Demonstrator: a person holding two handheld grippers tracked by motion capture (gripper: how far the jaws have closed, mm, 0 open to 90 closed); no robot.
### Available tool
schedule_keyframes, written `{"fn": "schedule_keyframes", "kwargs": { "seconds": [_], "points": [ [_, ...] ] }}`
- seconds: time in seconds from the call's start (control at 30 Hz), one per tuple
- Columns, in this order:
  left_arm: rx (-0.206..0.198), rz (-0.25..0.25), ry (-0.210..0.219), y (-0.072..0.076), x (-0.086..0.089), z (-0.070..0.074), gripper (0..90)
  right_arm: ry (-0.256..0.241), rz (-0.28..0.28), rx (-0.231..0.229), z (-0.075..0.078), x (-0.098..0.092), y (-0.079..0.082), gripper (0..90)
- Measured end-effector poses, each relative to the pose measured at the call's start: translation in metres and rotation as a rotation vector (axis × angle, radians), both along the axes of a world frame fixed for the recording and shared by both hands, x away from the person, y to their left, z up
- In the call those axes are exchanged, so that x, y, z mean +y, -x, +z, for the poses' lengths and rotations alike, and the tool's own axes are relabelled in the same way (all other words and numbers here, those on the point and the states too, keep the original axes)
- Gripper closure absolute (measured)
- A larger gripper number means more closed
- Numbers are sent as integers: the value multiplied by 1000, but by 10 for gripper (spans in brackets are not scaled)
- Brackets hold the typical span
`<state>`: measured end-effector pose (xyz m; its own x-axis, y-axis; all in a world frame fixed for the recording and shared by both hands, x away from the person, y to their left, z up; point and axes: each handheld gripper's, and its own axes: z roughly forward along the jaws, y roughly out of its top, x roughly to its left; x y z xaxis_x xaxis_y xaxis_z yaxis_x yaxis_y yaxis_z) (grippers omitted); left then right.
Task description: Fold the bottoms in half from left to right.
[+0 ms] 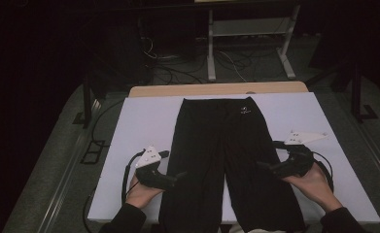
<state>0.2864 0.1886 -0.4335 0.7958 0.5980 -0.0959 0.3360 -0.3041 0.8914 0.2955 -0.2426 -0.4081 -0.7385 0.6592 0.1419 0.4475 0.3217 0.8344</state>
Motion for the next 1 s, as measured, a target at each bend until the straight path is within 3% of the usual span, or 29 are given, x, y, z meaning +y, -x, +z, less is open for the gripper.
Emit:
{"fn": "schedule_keyframes", "kwargs": {
  "seconds": [0.37,1.0],
  "points": [
    [0,-1,3,0,0,0,0,30,9,-5,10,8,-14,0],
    [3,2,3,0,0,0,0,31,21,0,17,13,-33,0]
  ]
}}
